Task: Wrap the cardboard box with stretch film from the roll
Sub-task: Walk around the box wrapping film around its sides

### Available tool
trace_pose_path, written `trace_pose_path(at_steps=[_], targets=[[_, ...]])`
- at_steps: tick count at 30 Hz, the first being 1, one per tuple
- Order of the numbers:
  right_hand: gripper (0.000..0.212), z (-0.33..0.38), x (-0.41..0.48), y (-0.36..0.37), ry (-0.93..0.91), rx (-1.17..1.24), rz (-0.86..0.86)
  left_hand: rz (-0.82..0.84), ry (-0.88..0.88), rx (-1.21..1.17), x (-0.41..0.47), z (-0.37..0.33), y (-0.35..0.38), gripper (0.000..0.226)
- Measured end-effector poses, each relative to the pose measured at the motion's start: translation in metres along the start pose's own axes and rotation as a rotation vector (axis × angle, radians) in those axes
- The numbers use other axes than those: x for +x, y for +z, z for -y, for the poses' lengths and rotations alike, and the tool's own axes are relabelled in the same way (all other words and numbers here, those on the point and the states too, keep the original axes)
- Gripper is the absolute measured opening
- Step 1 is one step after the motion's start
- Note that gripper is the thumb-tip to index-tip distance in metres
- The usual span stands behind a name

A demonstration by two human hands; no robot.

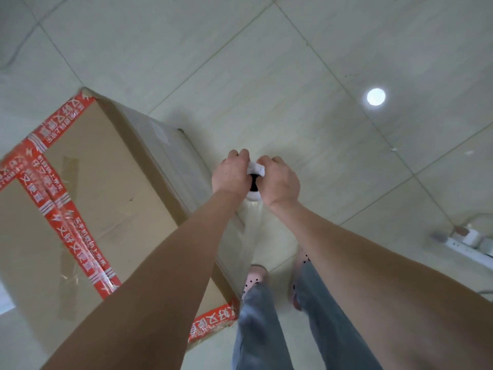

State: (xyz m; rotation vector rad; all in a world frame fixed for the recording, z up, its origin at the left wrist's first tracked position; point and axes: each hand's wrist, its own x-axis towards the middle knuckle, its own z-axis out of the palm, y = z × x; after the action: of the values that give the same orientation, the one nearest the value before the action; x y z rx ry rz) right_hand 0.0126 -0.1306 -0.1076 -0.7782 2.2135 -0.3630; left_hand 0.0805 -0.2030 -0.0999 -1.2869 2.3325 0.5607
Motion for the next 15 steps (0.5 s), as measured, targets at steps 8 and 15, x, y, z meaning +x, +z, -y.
trace_pose_path(at_steps=[8, 15], targets=[[0.036, 0.018, 0.015, 0.005, 0.047, 0.042, 0.126, -0.041, -0.467, -0.344, 0.012, 0.024, -0.010, 0.030], [0.036, 0.033, 0.026, 0.005, -0.014, -0.021, 0.112, -0.059, -0.115, -0.034, 0.014, 0.023, -0.014, 0.033]])
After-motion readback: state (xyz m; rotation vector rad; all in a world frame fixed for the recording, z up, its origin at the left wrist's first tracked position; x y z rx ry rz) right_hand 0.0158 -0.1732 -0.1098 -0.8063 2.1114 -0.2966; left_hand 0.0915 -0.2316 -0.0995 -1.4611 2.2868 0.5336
